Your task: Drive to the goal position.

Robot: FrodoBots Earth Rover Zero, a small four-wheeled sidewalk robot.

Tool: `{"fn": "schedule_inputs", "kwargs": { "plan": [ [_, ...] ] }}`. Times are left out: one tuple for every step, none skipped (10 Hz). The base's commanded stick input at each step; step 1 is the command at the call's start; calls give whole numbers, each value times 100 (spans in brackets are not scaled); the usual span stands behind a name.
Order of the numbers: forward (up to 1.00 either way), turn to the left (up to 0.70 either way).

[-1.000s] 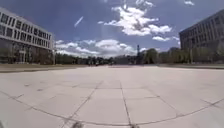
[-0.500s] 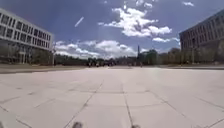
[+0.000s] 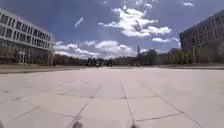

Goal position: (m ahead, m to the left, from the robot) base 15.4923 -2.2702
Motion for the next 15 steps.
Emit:
{"fn": "schedule_inputs", "kwargs": {
  "plan": [
    [70,0],
    [70,0],
    [70,0],
    [70,0],
    [70,0],
    [70,0],
    [70,0],
    [70,0],
    [70,0],
    [70,0],
    [70,0],
    [70,0],
    [70,0],
    [70,0],
    [70,0]
  ]
}}
